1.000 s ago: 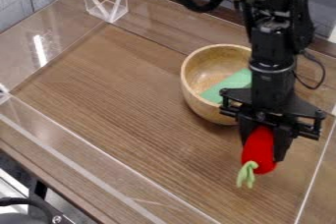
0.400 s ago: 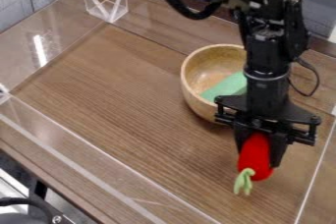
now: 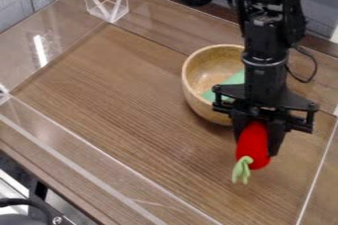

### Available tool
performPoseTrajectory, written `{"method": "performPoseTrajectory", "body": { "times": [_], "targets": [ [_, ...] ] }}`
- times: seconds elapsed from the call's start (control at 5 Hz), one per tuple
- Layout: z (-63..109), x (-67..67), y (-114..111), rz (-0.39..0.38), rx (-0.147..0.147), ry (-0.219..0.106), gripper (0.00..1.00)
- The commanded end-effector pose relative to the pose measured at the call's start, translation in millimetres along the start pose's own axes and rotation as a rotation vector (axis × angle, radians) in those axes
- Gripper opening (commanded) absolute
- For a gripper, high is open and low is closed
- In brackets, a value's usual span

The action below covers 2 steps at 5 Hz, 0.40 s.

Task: Move the red object to the right side of the table

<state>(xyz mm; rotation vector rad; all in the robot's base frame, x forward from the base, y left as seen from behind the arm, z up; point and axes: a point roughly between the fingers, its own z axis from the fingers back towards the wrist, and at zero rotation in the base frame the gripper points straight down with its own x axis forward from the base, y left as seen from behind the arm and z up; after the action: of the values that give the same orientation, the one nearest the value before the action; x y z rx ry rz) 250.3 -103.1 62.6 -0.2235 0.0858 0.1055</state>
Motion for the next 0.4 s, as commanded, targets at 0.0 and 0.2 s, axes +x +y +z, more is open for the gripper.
{"method": "performPoseTrajectory", "body": {
  "times": [0.0, 0.2],
  "targets": [
    [12.7, 3.6, 1.0, 0.017, -0.022, -0.058, 0.0],
    [15.9, -0.7, 0.2, -0.026, -0.02, -0.046, 0.0]
  ]
}}
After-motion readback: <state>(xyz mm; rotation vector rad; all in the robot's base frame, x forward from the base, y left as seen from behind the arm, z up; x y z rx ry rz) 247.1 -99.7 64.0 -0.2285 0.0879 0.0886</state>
